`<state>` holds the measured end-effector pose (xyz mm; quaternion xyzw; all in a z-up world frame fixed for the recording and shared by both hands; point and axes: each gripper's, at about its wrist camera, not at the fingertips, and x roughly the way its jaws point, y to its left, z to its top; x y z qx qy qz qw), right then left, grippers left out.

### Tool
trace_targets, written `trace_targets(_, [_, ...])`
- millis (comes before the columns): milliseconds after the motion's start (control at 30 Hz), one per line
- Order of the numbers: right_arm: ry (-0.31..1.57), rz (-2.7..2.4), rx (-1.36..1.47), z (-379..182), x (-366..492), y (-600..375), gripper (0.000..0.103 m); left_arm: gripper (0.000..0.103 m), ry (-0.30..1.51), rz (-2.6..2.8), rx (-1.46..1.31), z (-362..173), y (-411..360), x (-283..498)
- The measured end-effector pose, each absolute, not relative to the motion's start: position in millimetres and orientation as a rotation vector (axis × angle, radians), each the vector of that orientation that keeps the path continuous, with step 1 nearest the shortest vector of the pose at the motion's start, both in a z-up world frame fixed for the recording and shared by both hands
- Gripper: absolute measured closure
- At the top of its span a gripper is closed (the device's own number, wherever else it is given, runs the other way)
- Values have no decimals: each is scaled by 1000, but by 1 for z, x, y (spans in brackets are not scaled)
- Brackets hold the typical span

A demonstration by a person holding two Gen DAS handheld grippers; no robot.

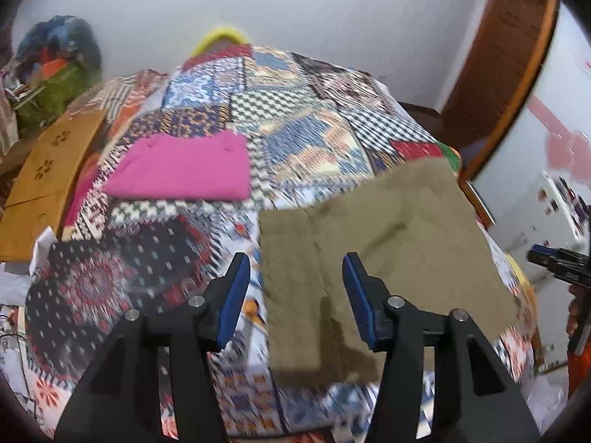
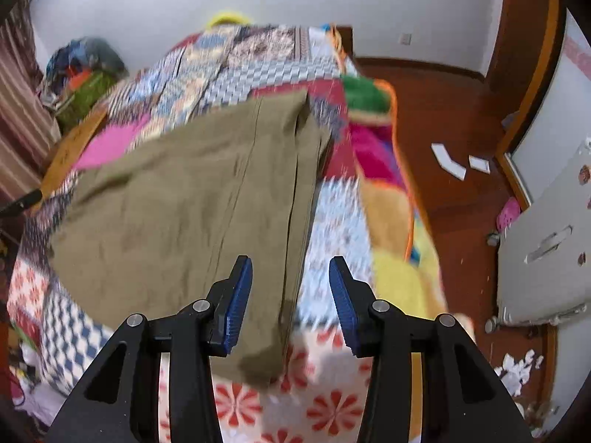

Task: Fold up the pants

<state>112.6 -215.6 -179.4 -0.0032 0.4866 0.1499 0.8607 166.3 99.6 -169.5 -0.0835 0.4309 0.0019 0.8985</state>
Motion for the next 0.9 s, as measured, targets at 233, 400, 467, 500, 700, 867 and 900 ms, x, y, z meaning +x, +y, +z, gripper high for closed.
trace_targets(233, [949,312,-10,-176,163,-200,55,51,943,33,-197,-194,116,224])
trace_targets(400, [982,309,7,-190,205,-197,55,51,1004,22,-190,-221,116,253])
trace_targets(467, [1004,309,16,-200,220,-195,55,51,1027,10,-191,-230,115,262])
trace_targets(500, [1013,313,18,-204,224,-195,55,51,1039,5,-192,-235,113,266])
trace_targets(700, [1046,346,28,-225,255,-183,55,41,1092,-17,-216,-253,108,281])
trace_targets(867, [1080,369,32,-243,272,-175,55,41,1097,-6,-178,-263,102,284])
trace_targets(900, [1079,370,27,-245,274,-173,56,41,1094,-2,-181,-265,103,285])
